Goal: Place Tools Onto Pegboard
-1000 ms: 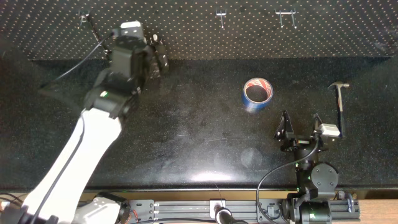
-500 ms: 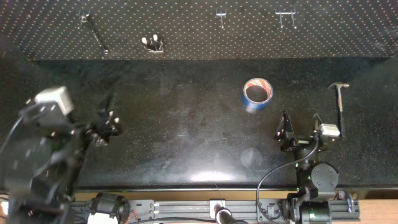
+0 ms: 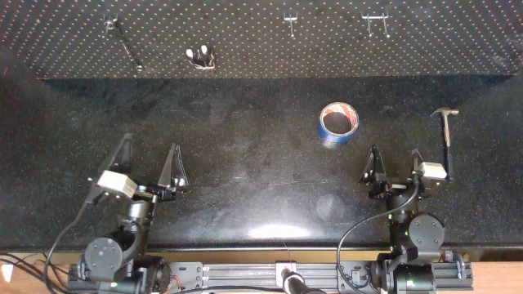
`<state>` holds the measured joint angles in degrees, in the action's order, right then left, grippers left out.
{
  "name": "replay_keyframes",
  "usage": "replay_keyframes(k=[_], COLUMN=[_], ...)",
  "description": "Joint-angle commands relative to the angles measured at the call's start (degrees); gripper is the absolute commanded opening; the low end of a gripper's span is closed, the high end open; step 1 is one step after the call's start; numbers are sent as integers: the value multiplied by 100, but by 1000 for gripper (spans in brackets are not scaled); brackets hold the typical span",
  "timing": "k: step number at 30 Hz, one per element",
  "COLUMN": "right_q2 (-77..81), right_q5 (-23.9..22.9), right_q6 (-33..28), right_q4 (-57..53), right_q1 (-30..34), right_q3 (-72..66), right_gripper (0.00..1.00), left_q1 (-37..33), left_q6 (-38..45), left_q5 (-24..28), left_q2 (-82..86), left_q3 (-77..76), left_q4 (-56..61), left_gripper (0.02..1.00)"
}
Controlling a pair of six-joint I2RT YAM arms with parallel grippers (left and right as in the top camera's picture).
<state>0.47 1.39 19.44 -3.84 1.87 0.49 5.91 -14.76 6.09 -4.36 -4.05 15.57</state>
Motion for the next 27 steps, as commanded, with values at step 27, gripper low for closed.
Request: replay_keyframes(k=[27], right_q2=[-42], right_q5=[-52], right_q6=[90], right_q4=[-13], right_q1=[35], right_q3=[-26], right_gripper=[976], left_q1=[-815], left_q6=[684], left_q5=[-199], left_q2=[420], left_q3=[374], left_q4=[-1989], left_gripper=[996])
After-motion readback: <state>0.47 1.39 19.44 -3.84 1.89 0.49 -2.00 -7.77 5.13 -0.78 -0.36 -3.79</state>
